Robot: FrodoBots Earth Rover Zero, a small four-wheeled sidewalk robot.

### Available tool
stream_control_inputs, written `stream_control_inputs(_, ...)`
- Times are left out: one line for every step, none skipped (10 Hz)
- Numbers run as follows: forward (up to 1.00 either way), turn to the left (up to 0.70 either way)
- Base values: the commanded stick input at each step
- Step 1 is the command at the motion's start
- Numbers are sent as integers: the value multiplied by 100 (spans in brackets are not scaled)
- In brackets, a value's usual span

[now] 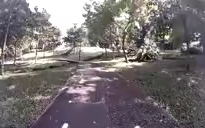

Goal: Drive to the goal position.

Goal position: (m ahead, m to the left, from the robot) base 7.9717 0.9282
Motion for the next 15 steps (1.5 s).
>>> stream_control_inputs(70,0)
stream_control_inputs(70,0)
stream_control_inputs(70,0)
stream_control_inputs(70,0)
stream_control_inputs(70,0)
stream_control_inputs(70,0)
stream_control_inputs(70,0)
stream_control_inputs(70,0)
stream_control_inputs(70,0)
stream_control_inputs(70,0)
stream_control_inputs(70,0)
stream_control_inputs(70,0)
stream_control_inputs(70,0)
stream_control_inputs(70,0)
stream_control_inputs(70,0)
